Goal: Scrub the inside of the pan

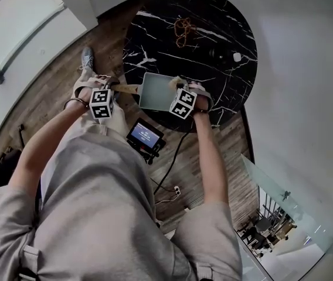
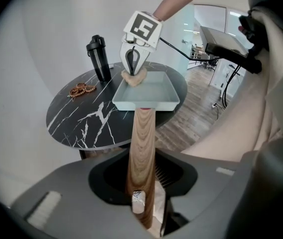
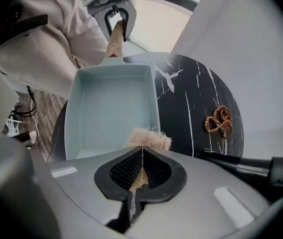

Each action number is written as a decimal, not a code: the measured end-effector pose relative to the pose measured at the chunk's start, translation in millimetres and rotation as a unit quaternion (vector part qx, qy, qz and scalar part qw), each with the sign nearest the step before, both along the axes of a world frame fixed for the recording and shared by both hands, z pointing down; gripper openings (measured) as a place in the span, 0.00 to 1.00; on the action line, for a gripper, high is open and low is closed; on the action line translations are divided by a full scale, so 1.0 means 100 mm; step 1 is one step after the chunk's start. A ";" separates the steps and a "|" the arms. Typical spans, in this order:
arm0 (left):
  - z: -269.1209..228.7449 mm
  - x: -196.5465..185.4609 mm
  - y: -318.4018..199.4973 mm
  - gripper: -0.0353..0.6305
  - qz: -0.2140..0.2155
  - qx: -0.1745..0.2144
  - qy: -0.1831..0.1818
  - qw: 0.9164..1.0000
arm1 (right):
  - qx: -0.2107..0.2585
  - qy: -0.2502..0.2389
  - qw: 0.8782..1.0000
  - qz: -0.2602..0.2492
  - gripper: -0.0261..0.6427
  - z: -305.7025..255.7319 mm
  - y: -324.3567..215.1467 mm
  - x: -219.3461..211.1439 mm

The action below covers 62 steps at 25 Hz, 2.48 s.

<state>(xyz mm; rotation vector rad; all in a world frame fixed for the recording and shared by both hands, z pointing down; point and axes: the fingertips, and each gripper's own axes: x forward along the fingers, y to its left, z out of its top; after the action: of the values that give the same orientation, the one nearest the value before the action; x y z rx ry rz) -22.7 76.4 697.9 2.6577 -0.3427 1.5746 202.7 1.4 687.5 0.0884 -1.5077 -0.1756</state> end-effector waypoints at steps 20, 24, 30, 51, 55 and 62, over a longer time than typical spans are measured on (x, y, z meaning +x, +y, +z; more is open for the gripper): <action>0.02 -0.01 0.01 0.23 -0.004 -0.024 -0.009 1.000 | -0.140 -0.027 0.977 0.157 0.07 0.16 0.78 0.11; 0.06 -0.01 0.06 0.23 0.003 -0.027 -0.020 0.999 | -0.166 -0.058 0.960 0.218 0.07 0.19 0.87 0.06; 0.08 -0.03 0.05 0.23 0.004 -0.036 -0.033 0.999 | -0.176 -0.086 0.953 0.231 0.07 0.22 0.94 -0.17; 0.06 0.01 0.06 0.21 0.010 -0.033 -0.018 0.999 | -0.171 -0.221 0.908 0.313 0.07 0.29 0.88 -1.14; 0.12 -0.02 0.06 0.21 0.006 -0.031 -0.022 0.999 | -0.163 -0.231 0.900 0.333 0.07 0.29 0.80 -1.20; 0.15 -0.02 0.09 0.21 -0.003 -0.029 -0.037 0.999 | -0.152 -0.277 0.848 0.425 0.07 0.28 0.59 -1.19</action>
<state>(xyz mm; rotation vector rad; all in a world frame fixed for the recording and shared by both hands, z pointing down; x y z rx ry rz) -24.8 84.9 712.4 2.5584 -0.3014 1.6576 83.7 60.7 715.2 0.5804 -1.9042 0.8736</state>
